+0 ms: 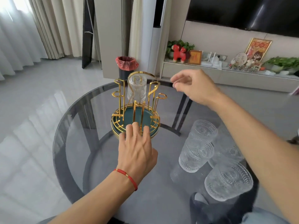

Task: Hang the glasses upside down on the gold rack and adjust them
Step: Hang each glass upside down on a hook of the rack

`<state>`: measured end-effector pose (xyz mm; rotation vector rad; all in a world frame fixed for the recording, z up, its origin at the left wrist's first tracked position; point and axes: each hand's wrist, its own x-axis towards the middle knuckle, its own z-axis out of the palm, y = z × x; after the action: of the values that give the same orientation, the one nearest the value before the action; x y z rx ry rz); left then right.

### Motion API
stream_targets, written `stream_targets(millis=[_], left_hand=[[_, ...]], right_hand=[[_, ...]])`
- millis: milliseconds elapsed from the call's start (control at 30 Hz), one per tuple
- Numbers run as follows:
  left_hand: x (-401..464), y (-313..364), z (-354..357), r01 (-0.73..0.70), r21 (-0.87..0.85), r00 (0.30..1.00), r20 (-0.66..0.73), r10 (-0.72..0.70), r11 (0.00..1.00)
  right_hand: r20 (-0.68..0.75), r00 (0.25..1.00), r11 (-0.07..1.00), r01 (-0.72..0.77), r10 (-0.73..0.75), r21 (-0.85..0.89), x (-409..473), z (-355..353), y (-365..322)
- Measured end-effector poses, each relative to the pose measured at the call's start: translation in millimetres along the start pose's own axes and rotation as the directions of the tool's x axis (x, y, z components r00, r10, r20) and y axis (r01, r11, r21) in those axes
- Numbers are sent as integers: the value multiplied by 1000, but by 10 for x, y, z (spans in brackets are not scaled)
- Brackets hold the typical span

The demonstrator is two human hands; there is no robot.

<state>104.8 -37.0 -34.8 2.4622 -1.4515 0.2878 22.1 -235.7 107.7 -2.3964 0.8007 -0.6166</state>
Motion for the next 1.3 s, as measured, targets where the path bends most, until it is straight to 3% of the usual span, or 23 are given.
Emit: stream_targets(millis=[100, 233, 367, 500, 700, 800, 867, 933, 1000, 1100, 1200, 1300], left_hand=[[-70, 197, 32, -222, -328, 975, -90, 203, 918], [-104, 454, 98, -176, -687, 957, 48, 285, 705], [-47, 685, 163, -105, -772, 959, 88, 270, 627], [-14, 785, 211, -76, -795, 964, 95, 247, 601], [15, 734, 135, -131, -734, 981, 2, 196, 666], [59, 613, 18, -69, -775, 997, -37, 64, 628], [101, 496, -85, 80, -871, 995, 45, -84, 484], [131, 382, -178, 238, -951, 962, 202, -186, 198], [160, 297, -238, 333, -939, 916, 343, -210, -83], [163, 243, -276, 399, -843, 877, 465, -117, -360], [135, 243, -261, 424, -750, 872, 489, 6, -508], [142, 230, -236, 418, -727, 882, 469, 52, -545]], right_hand=[[14, 998, 989, -60, 62, -134, -766, -112, 225], [-94, 990, 948, -125, 102, -294, -1438, -28, 440], [-76, 987, 823, -161, 142, -545, -1659, 112, 547], [-98, 991, 794, -128, 86, -594, -1648, 233, 617], [-213, 969, 941, 46, -123, -335, -1705, 385, 559], [-168, 984, 996, 53, -64, -68, -1714, 409, 484], [-124, 991, 999, 48, -49, -12, -1736, 368, 457], [-80, 994, 993, 70, -78, -98, -1757, 310, 455], [-59, 997, 990, 47, -56, -135, -1725, 288, 444], [37, 996, 996, -83, 82, 43, -1637, 366, 371], [89, 980, 941, -194, 176, 279, -1564, 474, 287], [45, 968, 843, -238, 248, 481, -1454, 500, 250]])
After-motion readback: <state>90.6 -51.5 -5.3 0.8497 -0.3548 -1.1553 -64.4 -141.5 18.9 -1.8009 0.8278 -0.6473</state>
